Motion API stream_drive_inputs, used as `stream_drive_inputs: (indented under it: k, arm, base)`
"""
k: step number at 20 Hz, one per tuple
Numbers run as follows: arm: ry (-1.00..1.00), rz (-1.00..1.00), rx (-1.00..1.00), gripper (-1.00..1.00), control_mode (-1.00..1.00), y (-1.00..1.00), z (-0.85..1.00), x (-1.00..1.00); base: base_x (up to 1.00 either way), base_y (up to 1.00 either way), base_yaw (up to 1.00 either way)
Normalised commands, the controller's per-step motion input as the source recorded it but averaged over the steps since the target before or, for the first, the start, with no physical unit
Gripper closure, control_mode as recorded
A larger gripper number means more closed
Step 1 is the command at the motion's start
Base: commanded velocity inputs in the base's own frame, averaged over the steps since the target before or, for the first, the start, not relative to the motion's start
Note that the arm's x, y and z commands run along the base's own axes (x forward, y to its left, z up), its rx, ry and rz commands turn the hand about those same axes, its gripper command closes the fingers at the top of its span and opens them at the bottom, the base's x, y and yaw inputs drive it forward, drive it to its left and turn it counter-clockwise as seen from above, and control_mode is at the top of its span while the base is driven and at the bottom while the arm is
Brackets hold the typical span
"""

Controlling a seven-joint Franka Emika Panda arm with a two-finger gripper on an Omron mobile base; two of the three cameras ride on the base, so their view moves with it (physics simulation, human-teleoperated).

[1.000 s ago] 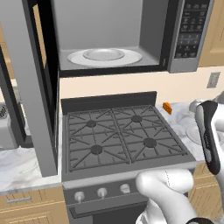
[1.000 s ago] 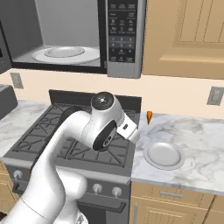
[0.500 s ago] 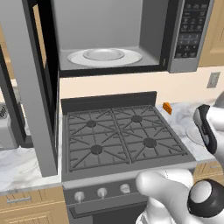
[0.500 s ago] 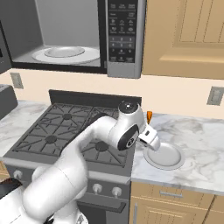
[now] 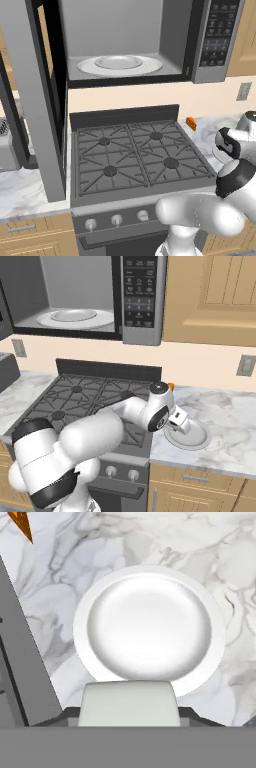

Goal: Pick the marshmallow from the microwave and place it on plate located on the counter.

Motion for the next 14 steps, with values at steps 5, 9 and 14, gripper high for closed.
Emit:
stream_drive_inputs:
  k: [5, 9, 14]
  arm:
    - [0.09, 0.0, 0.0, 1.0, -1.0, -0.18, -0.32, 0.44]
    - [0.12, 0.0, 0.0, 1.0, -1.0, -0.3, -0.2, 0.06]
    - [0.09, 0.0, 0.01, 1.0, -1.0, -0.45, -0.22, 0.0]
  base:
    - [0.0, 0.0, 0.0]
    - [0.0, 0.0, 0.0]
    - [0.0, 0.0, 0.0]
